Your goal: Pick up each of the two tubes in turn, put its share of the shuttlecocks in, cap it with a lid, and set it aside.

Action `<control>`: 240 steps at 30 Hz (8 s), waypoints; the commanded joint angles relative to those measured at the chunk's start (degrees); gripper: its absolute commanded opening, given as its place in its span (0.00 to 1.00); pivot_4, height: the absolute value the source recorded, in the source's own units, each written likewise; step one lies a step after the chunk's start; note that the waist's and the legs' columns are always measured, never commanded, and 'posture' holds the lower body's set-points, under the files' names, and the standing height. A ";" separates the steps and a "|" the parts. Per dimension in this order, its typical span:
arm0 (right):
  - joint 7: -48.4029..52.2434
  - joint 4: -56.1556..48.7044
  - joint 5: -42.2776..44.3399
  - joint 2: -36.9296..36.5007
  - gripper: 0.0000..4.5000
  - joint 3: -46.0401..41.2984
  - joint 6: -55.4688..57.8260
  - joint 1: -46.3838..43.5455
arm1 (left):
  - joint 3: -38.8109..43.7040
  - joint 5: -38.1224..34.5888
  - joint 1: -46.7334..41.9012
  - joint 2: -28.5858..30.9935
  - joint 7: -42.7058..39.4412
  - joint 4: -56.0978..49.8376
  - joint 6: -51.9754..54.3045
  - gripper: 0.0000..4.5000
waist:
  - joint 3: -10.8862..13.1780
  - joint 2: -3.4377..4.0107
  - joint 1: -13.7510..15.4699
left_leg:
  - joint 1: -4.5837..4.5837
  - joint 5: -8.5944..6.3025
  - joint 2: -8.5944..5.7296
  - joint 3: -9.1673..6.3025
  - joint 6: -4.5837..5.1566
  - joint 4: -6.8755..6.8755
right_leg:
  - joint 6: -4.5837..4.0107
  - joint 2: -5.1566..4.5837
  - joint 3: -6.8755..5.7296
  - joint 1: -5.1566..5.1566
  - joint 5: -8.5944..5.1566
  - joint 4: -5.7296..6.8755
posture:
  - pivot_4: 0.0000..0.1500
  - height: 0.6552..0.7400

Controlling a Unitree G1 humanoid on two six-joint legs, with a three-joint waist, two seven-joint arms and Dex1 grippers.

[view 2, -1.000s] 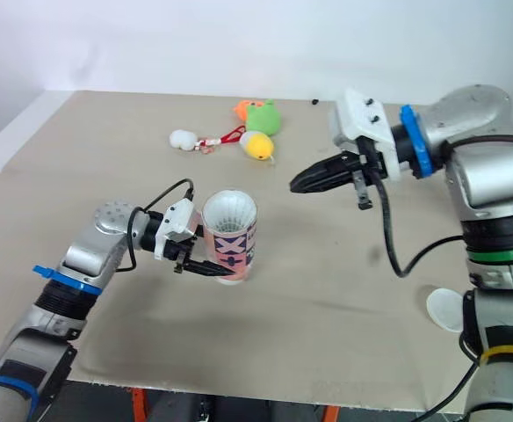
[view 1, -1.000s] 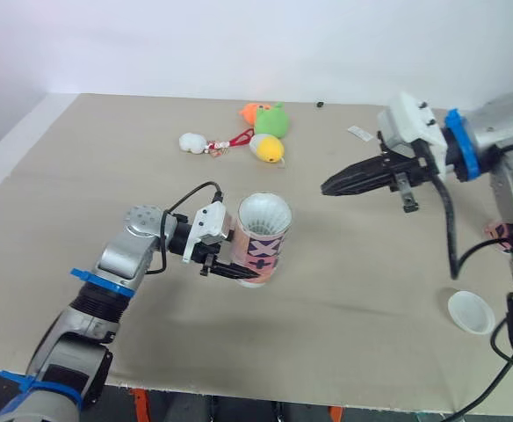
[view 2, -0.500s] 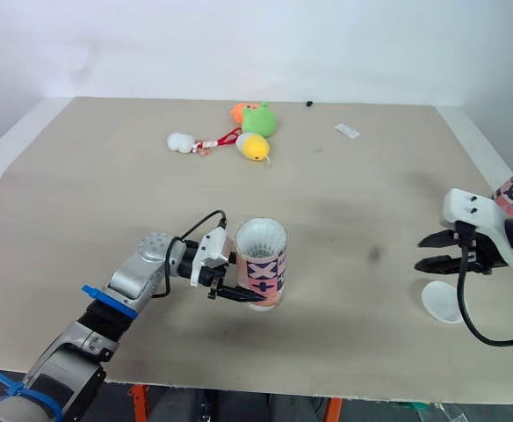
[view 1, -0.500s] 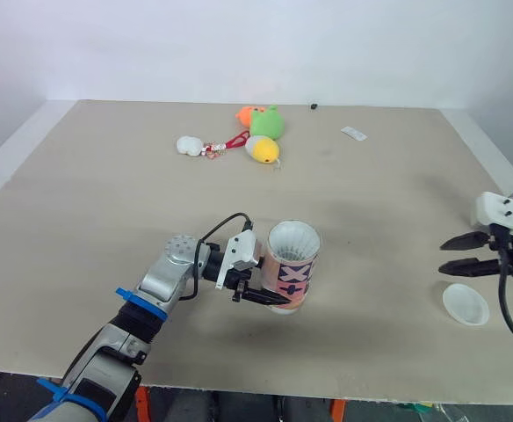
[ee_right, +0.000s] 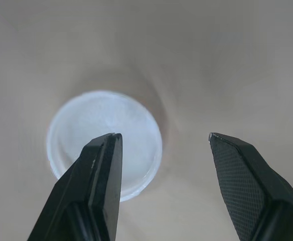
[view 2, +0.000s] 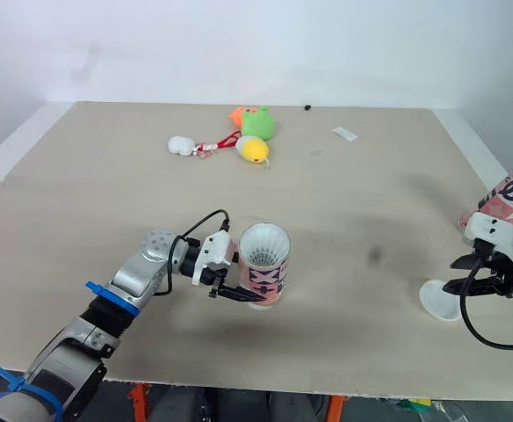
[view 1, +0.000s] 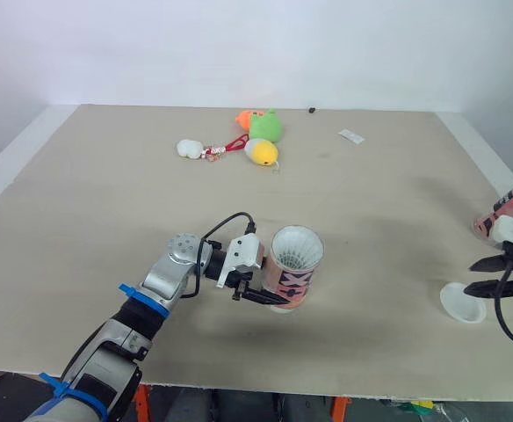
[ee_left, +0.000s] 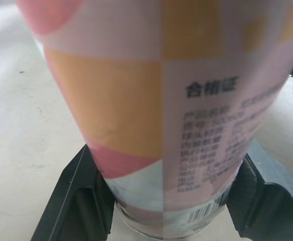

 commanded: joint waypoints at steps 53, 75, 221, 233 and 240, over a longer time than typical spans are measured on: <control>5.23 -45.29 12.64 28.28 0.04 20.37 2.94 -43.36 | -2.41 4.41 -0.94 4.54 -2.49 2.67 0.78 0.55 | -0.03 -0.14 -0.23 | -0.19 -0.02 0.40 -0.48 -0.02 -0.11 | -0.44 0.23 -0.59 -0.10 -0.02 -0.09 | 1.00 0.91; 5.24 -46.78 12.69 22.49 0.04 31.63 -4.50 -44.67 | -1.95 4.18 -0.71 4.90 -1.64 2.82 0.51 0.55 | -0.04 -0.15 -0.01 | -0.12 -0.03 0.49 -0.55 -0.03 -0.12 | -0.60 0.25 -0.74 -0.05 -0.07 -0.09 | 1.00 0.91; -1.18 -59.73 35.26 18.40 0.00 -6.92 32.27 -19.35 | 2.22 -1.01 4.37 6.75 1.70 -3.50 4.76 0.71 | -0.91 -0.58 0.24 | 0.51 -0.25 1.46 -0.82 -0.01 -1.11 | -1.98 1.33 -1.04 0.03 -0.66 -0.01 | 1.00 0.91; -9.04 -65.98 36.88 12.41 0.89 -15.63 33.27 2.36 | 3.39 -0.63 3.63 9.35 0.04 -3.12 3.32 1.00 | -0.36 -0.23 0.25 | -0.08 -0.25 1.16 -0.89 -0.02 -1.06 | -1.57 1.28 -0.82 -0.35 -0.77 -0.01 | 1.00 0.91; -10.36 -65.75 32.07 11.04 0.99 -14.33 28.50 14.08 | 6.73 -2.42 8.71 18.66 -4.04 -6.82 3.53 1.00 | -0.35 -0.24 0.15 | -0.17 -0.27 1.10 -0.86 0.01 -1.08 | -1.48 1.22 -0.71 -0.49 -0.81 0.00 | 1.00 0.91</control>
